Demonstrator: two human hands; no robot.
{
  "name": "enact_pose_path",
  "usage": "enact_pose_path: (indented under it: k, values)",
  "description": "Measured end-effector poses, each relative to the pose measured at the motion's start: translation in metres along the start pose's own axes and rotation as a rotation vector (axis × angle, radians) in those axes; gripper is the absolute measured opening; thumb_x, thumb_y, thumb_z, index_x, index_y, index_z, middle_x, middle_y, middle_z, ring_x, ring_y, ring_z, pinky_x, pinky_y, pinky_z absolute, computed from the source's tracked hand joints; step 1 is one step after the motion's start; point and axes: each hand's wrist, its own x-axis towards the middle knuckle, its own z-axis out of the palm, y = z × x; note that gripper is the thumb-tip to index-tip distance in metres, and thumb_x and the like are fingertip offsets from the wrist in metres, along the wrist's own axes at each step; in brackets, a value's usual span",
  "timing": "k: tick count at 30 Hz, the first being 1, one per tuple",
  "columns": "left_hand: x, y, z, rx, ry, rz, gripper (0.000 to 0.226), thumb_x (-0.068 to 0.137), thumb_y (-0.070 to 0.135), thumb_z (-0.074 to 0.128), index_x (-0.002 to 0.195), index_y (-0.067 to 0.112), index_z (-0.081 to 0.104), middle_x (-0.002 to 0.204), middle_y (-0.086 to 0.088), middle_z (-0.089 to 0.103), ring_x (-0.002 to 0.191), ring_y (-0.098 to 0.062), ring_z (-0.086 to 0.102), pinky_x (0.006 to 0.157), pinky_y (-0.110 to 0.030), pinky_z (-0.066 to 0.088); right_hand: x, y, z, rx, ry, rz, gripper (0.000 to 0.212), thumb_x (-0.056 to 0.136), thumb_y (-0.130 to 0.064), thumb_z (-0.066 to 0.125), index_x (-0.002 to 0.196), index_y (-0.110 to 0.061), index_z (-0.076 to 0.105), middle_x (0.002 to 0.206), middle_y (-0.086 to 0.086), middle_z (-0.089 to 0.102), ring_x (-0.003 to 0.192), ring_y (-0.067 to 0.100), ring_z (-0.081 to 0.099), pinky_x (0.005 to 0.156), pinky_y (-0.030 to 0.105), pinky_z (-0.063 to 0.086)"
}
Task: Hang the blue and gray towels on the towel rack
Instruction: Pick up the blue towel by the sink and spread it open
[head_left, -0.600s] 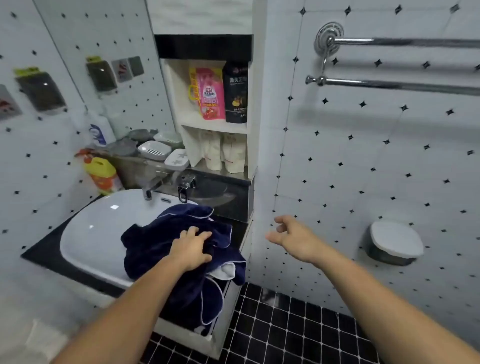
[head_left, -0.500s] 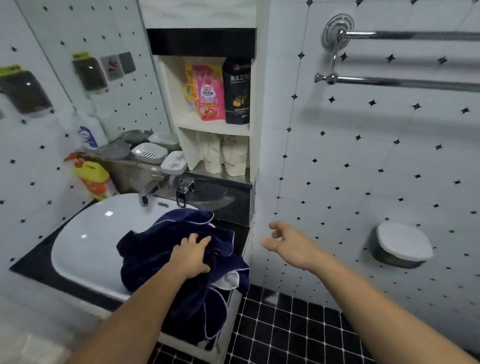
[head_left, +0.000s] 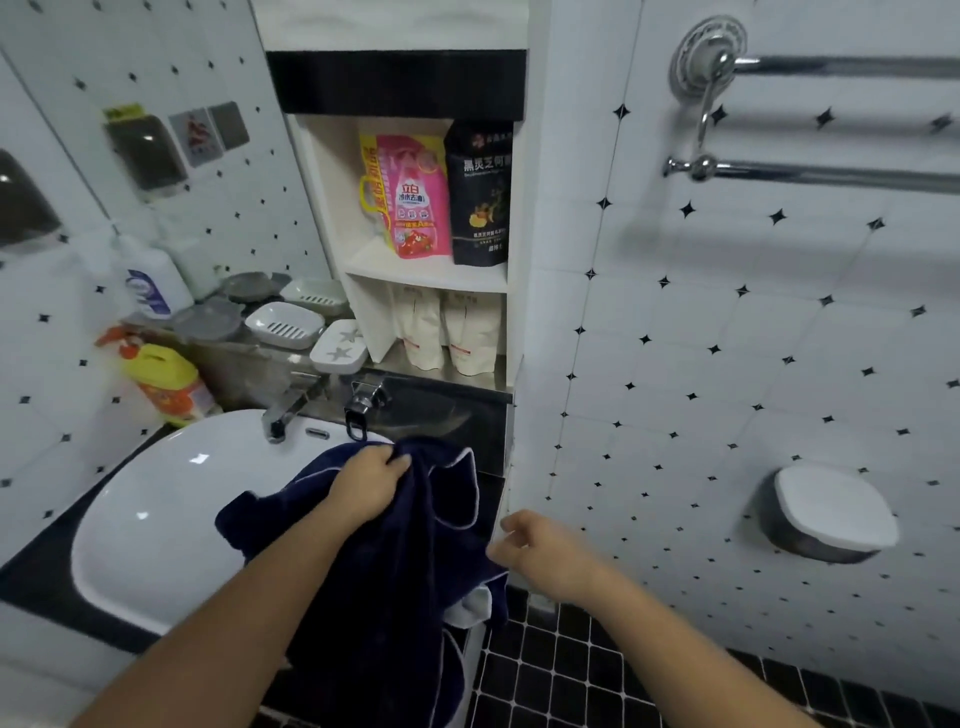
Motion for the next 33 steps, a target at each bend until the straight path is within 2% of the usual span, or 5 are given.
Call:
enact_pose_path:
  k: [11, 14, 17, 26, 33]
  values:
    - [-0.06, 0.22, -0.096, -0.98, -0.022, 0.38, 0.021, 0.096, 0.029, 0.058, 0.093, 0.015, 0.073, 0.084, -0.004, 0.078, 0.074, -0.017, 0.073, 0.056, -0.024, 0.054, -0.03, -0.088, -0.073, 0.376, 0.225, -0.561, 0.066, 0.068, -0.031, 0.087, 0.116, -0.059, 0.05, 0.114, -0.026, 0.065, 0.106, -0.003, 0.063, 0.09, 0.022, 0.054]
    - [-0.075, 0.258, -0.094, -1.124, -0.17, 0.493, 0.02, 0.094, 0.028, 0.06, 0.095, 0.018, 0.077, 0.102, -0.01, 0.077, 0.093, -0.023, 0.073, 0.069, -0.03, 0.058, -0.047, -0.103, -0.12, 0.415, 0.429, -0.669, 0.055, 0.073, -0.02, 0.085, 0.12, -0.032, 0.058, 0.113, -0.013, 0.07, 0.105, 0.004, 0.065, 0.087, 0.024, 0.054]
    - [-0.083, 0.284, -0.071, -1.172, -0.305, 0.553, 0.021, 0.093, 0.025, 0.06, 0.098, 0.015, 0.078, 0.107, -0.015, 0.075, 0.1, -0.028, 0.071, 0.076, -0.033, 0.057, -0.064, -0.103, -0.166, 0.331, 0.679, -0.544, 0.01, 0.084, -0.011, 0.065, 0.076, -0.017, 0.063, 0.068, -0.011, 0.068, 0.064, 0.008, 0.06, 0.059, 0.023, 0.051]
    - [-0.099, 0.35, -0.015, -1.196, -0.686, 0.536, 0.053, 0.092, 0.044, 0.045, 0.127, 0.009, 0.064, 0.125, -0.02, 0.066, 0.112, -0.035, 0.064, 0.087, -0.05, 0.054, -0.128, -0.089, -0.283, 0.497, 1.045, -0.475, 0.017, 0.085, -0.016, 0.047, 0.074, -0.025, 0.056, 0.066, -0.01, 0.058, 0.061, 0.011, 0.047, 0.053, 0.024, 0.043]
    - [-0.089, 0.39, 0.007, -0.872, -0.229, 0.48, 0.032, 0.081, 0.034, 0.071, 0.108, 0.017, 0.064, 0.1, -0.003, 0.069, 0.077, -0.012, 0.064, 0.064, -0.026, 0.05, -0.179, -0.079, -0.321, 0.783, 1.1, -0.687, 0.021, 0.086, -0.015, 0.052, 0.078, -0.029, 0.067, 0.065, -0.014, 0.066, 0.057, 0.004, 0.059, 0.055, 0.022, 0.051]
